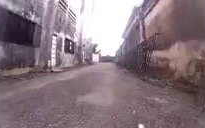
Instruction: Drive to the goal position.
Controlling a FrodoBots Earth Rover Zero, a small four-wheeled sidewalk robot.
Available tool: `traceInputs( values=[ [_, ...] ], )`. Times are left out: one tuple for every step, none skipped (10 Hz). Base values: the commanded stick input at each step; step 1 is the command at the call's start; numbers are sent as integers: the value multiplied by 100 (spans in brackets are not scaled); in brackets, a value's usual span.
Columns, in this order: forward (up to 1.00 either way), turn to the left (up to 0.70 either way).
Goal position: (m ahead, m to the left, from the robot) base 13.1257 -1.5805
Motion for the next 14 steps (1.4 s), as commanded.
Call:
traceInputs(
  values=[
    [70,0],
    [70,0],
    [70,0],
    [70,0],
    [70,0],
    [70,0],
    [70,0],
    [70,0],
    [70,0],
    [70,0],
    [70,-1],
    [70,-2],
    [70,-2],
    [70,-2]
  ],
)
